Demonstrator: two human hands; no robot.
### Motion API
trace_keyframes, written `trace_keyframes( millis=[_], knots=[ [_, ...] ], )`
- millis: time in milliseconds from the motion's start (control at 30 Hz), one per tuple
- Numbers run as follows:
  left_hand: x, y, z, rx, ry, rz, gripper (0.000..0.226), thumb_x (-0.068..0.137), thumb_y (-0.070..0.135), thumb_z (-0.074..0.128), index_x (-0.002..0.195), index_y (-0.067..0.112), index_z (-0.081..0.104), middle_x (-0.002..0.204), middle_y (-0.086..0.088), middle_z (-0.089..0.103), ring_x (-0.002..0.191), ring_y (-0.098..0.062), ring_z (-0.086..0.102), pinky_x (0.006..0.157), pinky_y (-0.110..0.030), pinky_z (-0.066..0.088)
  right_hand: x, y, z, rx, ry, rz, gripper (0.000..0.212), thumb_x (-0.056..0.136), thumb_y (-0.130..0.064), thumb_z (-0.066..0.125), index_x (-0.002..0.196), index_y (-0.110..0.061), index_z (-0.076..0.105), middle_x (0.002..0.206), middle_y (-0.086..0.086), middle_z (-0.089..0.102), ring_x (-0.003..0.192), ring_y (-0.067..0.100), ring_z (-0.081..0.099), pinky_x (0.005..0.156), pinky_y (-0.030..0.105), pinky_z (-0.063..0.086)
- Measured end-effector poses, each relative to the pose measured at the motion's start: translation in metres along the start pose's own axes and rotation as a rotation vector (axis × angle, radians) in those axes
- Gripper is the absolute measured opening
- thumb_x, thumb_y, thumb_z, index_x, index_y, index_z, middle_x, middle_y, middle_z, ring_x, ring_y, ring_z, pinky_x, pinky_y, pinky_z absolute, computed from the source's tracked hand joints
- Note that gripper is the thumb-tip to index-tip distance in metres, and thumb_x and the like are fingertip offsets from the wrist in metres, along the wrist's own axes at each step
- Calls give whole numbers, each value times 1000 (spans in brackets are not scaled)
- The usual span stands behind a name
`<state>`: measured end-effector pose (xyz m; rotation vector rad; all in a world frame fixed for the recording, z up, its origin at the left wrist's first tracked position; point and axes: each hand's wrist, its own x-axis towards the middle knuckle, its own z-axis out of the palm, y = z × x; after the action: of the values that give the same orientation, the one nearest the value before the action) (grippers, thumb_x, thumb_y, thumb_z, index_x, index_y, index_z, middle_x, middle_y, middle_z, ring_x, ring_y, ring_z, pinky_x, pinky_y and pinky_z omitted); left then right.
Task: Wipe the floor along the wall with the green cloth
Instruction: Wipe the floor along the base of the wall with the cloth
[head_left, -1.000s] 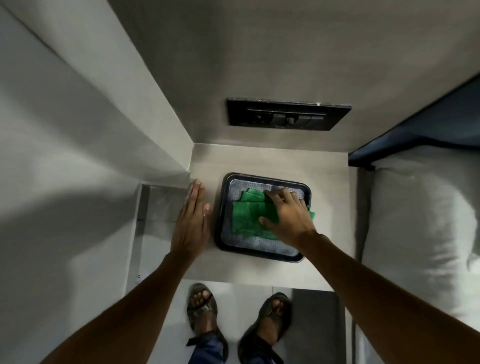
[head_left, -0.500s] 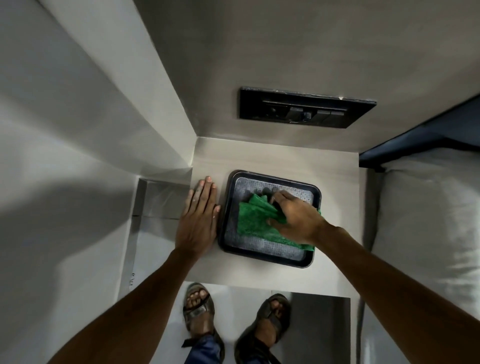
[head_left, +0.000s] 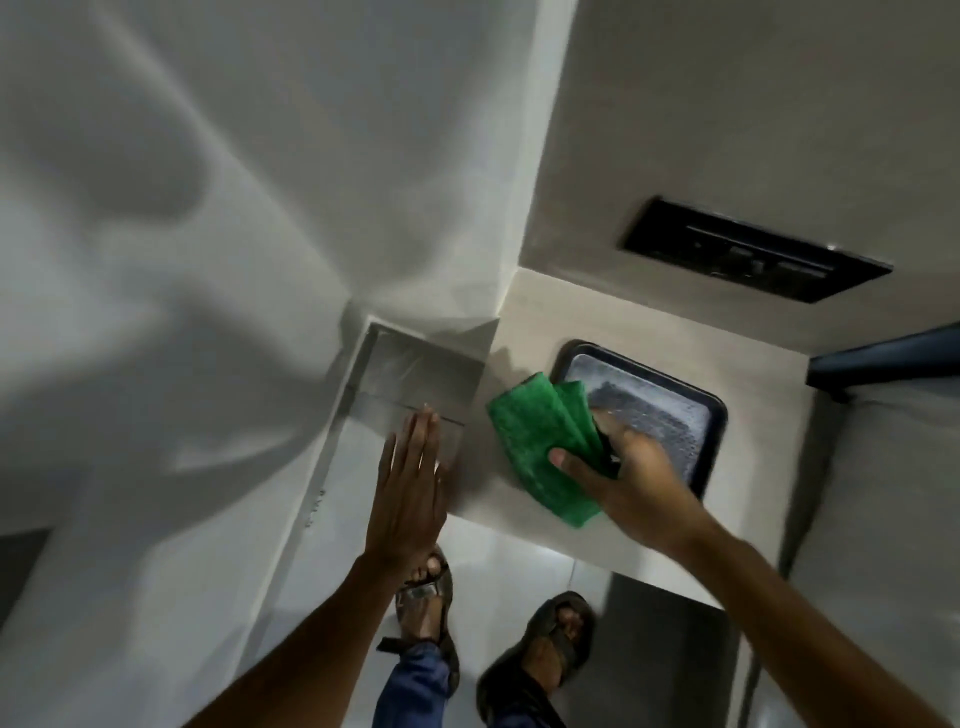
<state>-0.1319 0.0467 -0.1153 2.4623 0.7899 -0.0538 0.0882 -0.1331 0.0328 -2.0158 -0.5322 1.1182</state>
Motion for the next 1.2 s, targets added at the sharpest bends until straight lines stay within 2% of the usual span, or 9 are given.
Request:
trace_keyframes(
  millis=[200,367,467,533,600,700,900,1033,1200],
  knots=[
    [-96,-67,9,-99,71,-358,64,117,39,32,173,8,32,183,-12,28,169,-29,30,132,-47,33,9,-23,138,63,-29,-134,30,105,-24,73,129,-34,58,101,-23,75,95,-5,75,74,12,60],
    [-169,-133,58,-165,76,-579,64,116,39,39,171,6,36,179,-18,36,161,-41,45,122,-56,45,26,14,252,-235,-37,-304,41,107,-19,68,146,-28,60,118,3,80,94,13,73,82,34,63],
    [-199,-173,100,-186,74,-631,61,117,35,48,168,2,41,173,-24,45,152,-47,55,113,-60,53,55,50,306,-359,25,-453,38,97,-4,78,134,-14,75,110,10,84,94,27,77,85,39,65],
    [-213,-198,131,-239,75,-698,66,113,38,46,169,4,39,174,-22,45,155,-44,53,118,-52,47,83,82,343,-363,69,-574,40,90,3,82,127,-11,79,112,9,85,98,22,76,93,34,61],
    [-219,-222,158,-286,86,-784,71,112,46,40,174,13,30,180,-13,35,163,-35,41,126,-43,33,110,115,379,-365,71,-634,41,94,0,78,133,-15,78,130,5,82,121,26,76,113,50,56],
    [-227,-267,209,-262,91,-840,70,116,46,38,178,21,17,186,-3,19,171,-25,23,134,-43,21,147,179,444,-457,32,-753,46,103,-10,64,146,-24,68,156,2,66,155,35,51,134,63,26],
    [-248,-328,289,-178,260,-888,64,115,28,36,174,5,27,184,-14,25,171,-32,23,138,-57,25,199,294,530,-765,-350,-931,70,100,-6,69,164,-27,48,179,8,33,169,36,23,136,67,17],
    [-270,-333,319,-52,288,-741,80,102,28,40,172,-5,22,184,-24,18,171,-42,17,140,-57,14,212,321,538,-883,-354,-1019,67,104,-26,52,169,-31,36,184,3,18,172,29,12,138,62,11],
    [-263,-327,324,28,227,-788,89,96,34,40,172,-8,19,183,-27,16,172,-45,14,138,-64,14,220,308,551,-873,-338,-1071,65,104,-33,54,167,-32,40,183,2,25,171,29,19,138,58,15]
  ],
)
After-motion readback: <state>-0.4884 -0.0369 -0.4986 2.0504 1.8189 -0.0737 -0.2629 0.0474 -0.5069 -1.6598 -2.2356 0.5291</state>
